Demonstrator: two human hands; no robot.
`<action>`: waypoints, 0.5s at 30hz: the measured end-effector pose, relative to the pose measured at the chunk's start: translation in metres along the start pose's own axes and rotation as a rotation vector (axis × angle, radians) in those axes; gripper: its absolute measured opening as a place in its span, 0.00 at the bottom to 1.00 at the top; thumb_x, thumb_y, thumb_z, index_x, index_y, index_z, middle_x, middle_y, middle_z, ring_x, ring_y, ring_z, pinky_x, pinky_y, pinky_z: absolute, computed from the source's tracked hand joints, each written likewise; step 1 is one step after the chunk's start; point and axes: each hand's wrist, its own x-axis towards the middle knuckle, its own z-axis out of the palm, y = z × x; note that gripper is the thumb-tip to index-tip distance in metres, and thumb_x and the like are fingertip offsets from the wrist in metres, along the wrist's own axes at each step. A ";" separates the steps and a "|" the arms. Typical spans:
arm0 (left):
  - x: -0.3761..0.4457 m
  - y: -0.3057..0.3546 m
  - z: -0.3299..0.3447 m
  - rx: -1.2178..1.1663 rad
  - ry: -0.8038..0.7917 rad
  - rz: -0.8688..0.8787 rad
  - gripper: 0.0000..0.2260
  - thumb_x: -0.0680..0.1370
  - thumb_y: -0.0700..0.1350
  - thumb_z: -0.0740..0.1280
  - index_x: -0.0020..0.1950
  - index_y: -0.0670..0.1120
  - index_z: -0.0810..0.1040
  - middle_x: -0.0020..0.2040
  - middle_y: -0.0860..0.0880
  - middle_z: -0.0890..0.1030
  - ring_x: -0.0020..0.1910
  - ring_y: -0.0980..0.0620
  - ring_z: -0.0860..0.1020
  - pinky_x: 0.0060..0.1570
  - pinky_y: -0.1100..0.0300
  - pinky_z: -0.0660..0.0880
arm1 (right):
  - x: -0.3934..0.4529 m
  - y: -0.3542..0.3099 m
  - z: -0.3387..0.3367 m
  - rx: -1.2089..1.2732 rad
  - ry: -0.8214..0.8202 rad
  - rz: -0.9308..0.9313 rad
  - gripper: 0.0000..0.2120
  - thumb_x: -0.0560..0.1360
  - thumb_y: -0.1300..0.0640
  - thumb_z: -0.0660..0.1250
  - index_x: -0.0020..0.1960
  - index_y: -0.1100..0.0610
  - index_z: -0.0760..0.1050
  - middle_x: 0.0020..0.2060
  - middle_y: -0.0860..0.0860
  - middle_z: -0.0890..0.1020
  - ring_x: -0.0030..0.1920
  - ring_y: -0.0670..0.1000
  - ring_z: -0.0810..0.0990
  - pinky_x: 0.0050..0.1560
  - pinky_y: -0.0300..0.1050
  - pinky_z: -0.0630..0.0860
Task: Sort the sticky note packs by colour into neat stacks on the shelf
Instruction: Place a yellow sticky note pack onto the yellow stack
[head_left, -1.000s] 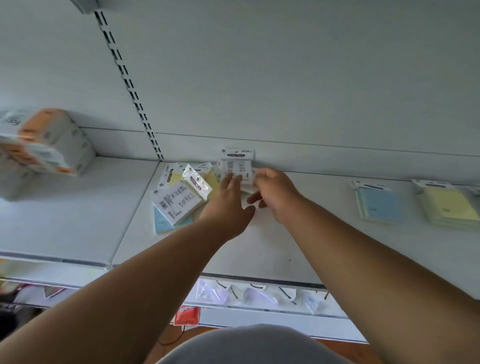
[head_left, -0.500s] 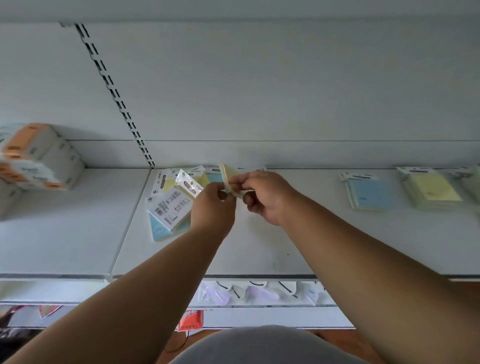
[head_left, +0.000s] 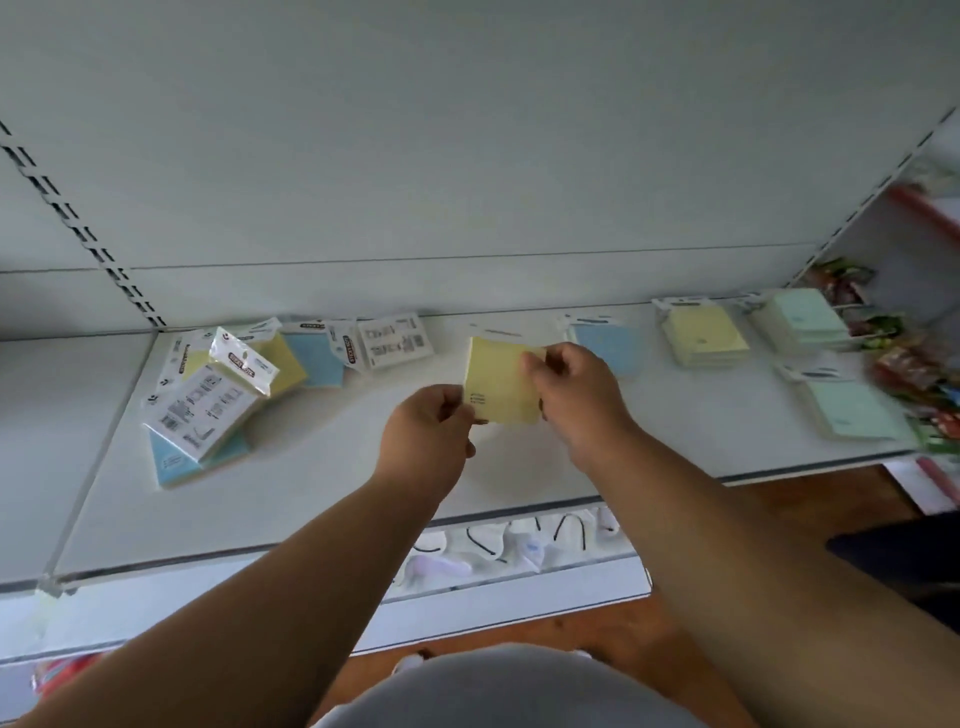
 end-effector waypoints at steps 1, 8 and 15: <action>-0.003 0.002 0.014 0.051 -0.029 0.013 0.07 0.75 0.43 0.65 0.42 0.53 0.81 0.31 0.58 0.81 0.27 0.58 0.77 0.29 0.65 0.73 | 0.001 0.007 -0.016 0.000 0.012 -0.004 0.12 0.72 0.43 0.67 0.46 0.51 0.76 0.41 0.48 0.80 0.41 0.50 0.79 0.39 0.46 0.75; -0.022 0.031 0.142 0.386 -0.148 0.138 0.11 0.73 0.49 0.68 0.55 0.55 0.74 0.37 0.60 0.79 0.37 0.63 0.76 0.32 0.66 0.70 | 0.013 0.080 -0.149 -0.130 0.112 0.079 0.12 0.71 0.47 0.72 0.47 0.54 0.77 0.42 0.49 0.81 0.44 0.51 0.80 0.46 0.45 0.75; -0.035 0.056 0.263 0.587 -0.118 0.151 0.12 0.74 0.49 0.65 0.58 0.53 0.73 0.43 0.58 0.81 0.48 0.53 0.77 0.44 0.58 0.73 | 0.059 0.119 -0.243 -0.578 0.035 0.046 0.14 0.72 0.44 0.69 0.40 0.55 0.74 0.35 0.49 0.77 0.37 0.52 0.75 0.32 0.42 0.65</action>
